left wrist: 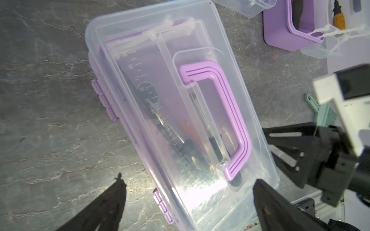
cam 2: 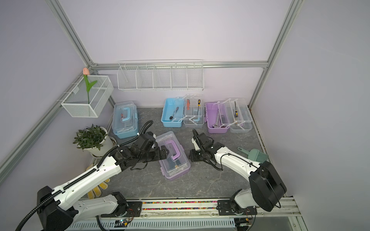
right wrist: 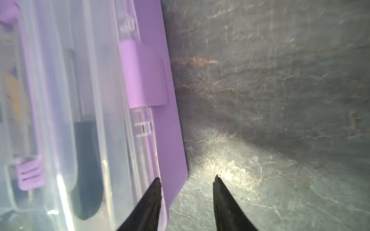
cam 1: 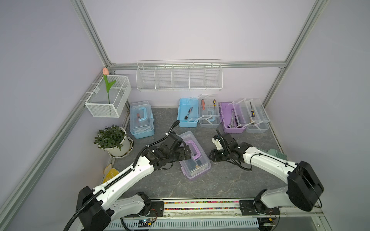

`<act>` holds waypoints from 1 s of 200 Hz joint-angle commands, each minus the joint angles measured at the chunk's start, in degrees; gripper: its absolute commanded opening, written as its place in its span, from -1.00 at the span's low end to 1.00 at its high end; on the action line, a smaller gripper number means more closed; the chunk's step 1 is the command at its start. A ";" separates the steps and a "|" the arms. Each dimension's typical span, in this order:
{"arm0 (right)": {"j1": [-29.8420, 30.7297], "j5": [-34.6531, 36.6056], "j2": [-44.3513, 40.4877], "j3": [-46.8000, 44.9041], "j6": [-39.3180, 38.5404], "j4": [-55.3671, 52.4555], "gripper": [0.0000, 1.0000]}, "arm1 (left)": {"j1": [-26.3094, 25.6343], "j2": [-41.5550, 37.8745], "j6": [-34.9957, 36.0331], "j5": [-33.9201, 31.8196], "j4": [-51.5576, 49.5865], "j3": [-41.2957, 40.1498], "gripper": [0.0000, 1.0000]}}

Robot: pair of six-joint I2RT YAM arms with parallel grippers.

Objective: Close toolboxes
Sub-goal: Move the toolbox to the center of the board.

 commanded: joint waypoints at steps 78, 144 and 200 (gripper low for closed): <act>4.57 -1.16 -0.17 -0.65 3.38 5.35 -0.21 | -0.05 7.27 0.98 -9.20 -11.88 5.35 0.99; -5.60 -1.61 -6.39 -3.75 -1.10 0.84 -0.20 | -0.10 11.74 4.26 -8.31 -11.66 6.77 0.65; -8.86 -2.86 -6.87 -3.70 -2.86 0.46 -0.20 | -0.09 17.21 6.64 -6.63 -14.03 10.60 0.73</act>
